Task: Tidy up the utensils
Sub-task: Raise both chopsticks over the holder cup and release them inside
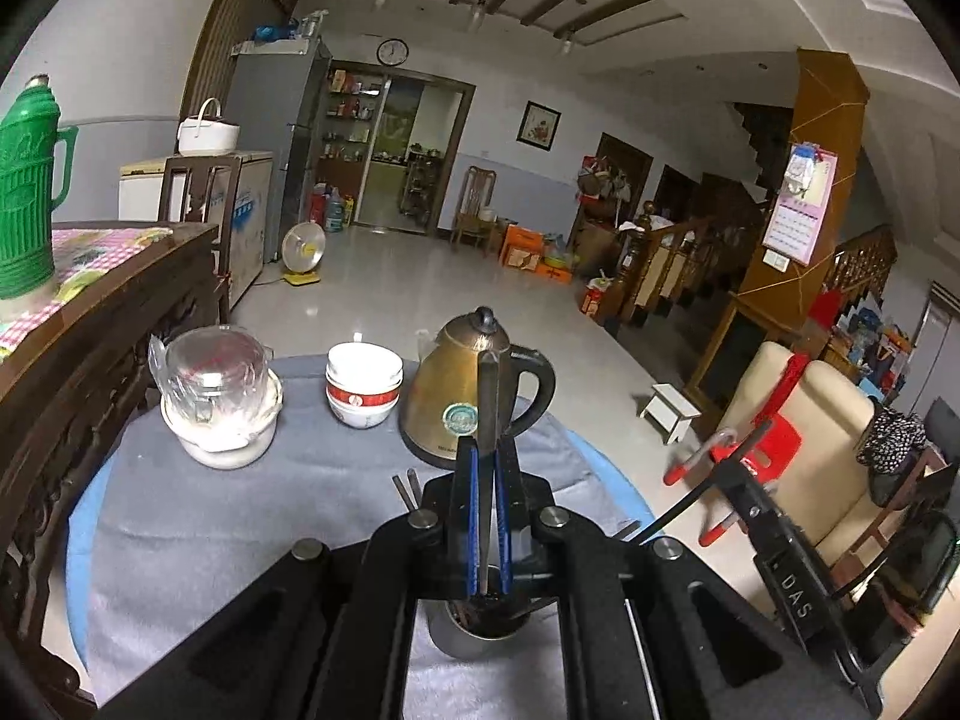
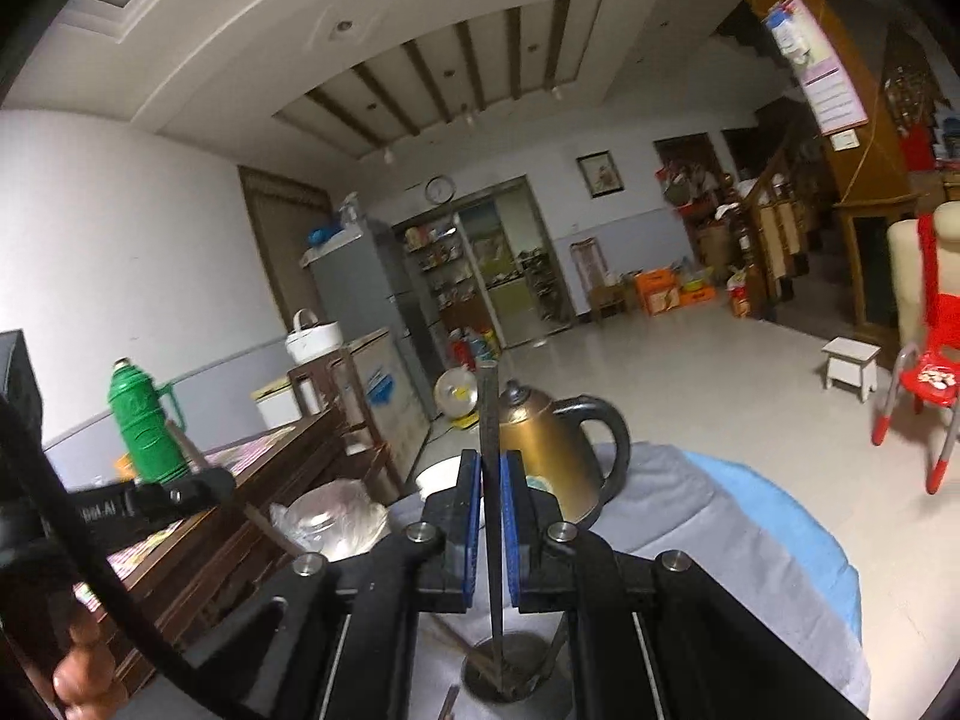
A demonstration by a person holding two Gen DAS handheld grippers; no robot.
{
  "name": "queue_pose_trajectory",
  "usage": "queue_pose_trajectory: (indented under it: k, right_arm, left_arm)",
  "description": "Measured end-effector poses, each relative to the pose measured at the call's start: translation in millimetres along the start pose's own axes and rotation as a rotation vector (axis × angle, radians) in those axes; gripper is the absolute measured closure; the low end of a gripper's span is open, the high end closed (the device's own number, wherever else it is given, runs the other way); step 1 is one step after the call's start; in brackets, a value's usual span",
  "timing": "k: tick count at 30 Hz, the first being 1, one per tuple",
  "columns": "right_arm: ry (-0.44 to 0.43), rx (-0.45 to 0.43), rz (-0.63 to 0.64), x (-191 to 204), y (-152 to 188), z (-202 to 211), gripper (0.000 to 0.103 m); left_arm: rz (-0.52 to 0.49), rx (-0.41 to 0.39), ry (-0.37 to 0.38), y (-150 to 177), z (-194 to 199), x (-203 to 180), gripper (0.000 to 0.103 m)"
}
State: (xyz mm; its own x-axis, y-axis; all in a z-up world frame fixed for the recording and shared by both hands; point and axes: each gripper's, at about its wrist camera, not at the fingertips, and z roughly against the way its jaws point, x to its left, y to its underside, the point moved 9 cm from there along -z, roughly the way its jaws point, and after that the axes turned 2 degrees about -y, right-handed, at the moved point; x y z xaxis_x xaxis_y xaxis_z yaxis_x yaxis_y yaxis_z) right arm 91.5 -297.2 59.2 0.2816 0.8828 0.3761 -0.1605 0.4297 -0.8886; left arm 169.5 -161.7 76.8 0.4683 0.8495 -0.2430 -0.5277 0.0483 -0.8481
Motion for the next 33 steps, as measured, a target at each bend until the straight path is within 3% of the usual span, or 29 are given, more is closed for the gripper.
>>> queue_pose_trajectory:
  k: [9, 25, 29, 33]
  right_arm:
    - [0.010, 0.102, 0.019, -6.6, 34.4, -19.8, 0.096]
    - [-0.048, 0.241, -0.044, -12.0, 73.5, -18.4, 0.092]
    - [-0.079, 0.269, -0.091, -14.2, 77.7, -14.5, 0.091]
    - [-0.102, 0.260, -0.115, -18.0, 78.3, -2.2, 0.075]
  left_arm:
    - [0.011, 0.124, -0.004, 43.2, -33.4, 5.2, 0.098]
    - [-0.069, 0.227, 0.059, 82.1, -16.9, -8.9, 0.096]
    - [-0.064, 0.220, 0.076, 83.3, -6.1, -0.7, 0.066]
    - [-0.076, 0.191, 0.052, 84.6, 9.1, 17.6, 0.062]
